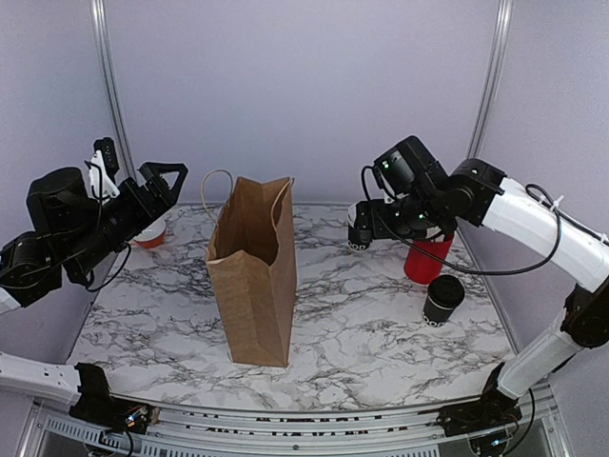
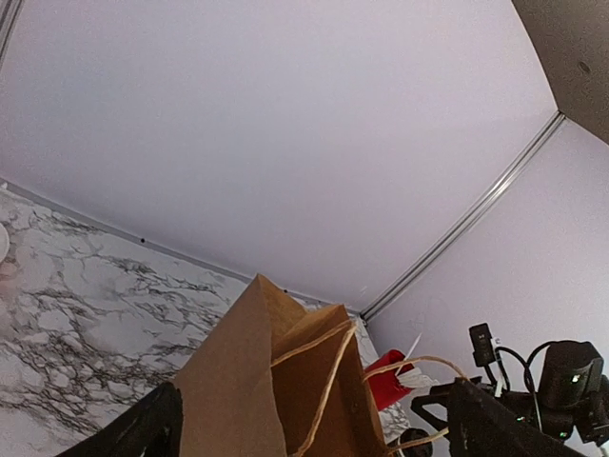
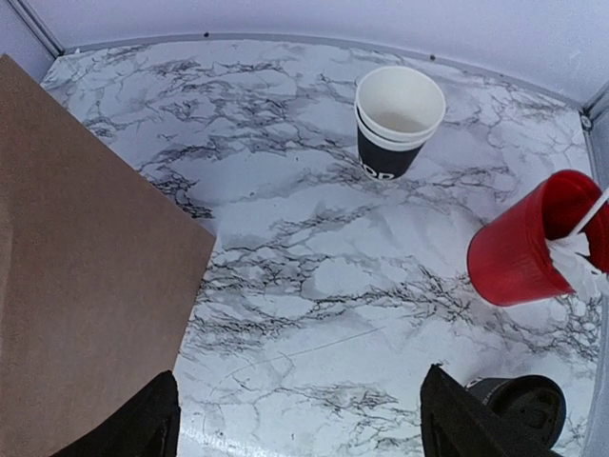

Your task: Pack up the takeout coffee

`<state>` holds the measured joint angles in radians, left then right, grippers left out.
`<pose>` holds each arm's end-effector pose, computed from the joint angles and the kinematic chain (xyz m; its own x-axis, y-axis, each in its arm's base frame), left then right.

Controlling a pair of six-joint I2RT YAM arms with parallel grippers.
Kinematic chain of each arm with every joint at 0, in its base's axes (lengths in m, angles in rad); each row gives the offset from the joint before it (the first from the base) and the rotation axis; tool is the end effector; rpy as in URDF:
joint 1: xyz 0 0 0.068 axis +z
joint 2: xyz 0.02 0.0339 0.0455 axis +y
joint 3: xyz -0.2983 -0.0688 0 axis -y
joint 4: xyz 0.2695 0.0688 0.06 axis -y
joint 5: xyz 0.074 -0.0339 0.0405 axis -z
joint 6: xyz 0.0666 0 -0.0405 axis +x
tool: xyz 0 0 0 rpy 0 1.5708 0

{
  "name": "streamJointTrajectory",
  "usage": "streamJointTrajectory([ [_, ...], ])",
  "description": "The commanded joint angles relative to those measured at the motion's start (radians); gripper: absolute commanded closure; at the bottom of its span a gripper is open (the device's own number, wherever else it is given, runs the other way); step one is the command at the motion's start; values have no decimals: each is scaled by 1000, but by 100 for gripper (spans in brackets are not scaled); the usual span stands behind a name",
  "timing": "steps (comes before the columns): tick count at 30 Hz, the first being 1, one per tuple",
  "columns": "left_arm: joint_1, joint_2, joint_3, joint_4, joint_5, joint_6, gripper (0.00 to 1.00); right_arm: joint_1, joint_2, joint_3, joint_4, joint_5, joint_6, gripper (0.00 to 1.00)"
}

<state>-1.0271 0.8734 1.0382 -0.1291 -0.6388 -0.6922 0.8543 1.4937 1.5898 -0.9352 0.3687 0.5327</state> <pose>0.1436 -0.1607 0.4501 -0.2276 -0.6140 -0.7558 0.3034 0.6928 -0.6542 0.2483 0.2485 0.3952 -0.6979 -0.0800 -0.7117 -0.2216 0.9691 0.1083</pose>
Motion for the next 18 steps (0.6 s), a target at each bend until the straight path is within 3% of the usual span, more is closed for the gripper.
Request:
streamJointTrajectory([
  [1,53,-34,10,-93,-15,60,1,-7,-66,-51,-107,13,77,15],
  [9,416,18,38,-209,307,66,1,-77,-188,-189,-253,25,183,10],
  [14,492,66,50,-257,344,132,1,-175,-282,-292,-308,15,213,8],
  [18,572,101,43,-281,408,171,1,-296,-326,-367,-285,-16,145,6],
])
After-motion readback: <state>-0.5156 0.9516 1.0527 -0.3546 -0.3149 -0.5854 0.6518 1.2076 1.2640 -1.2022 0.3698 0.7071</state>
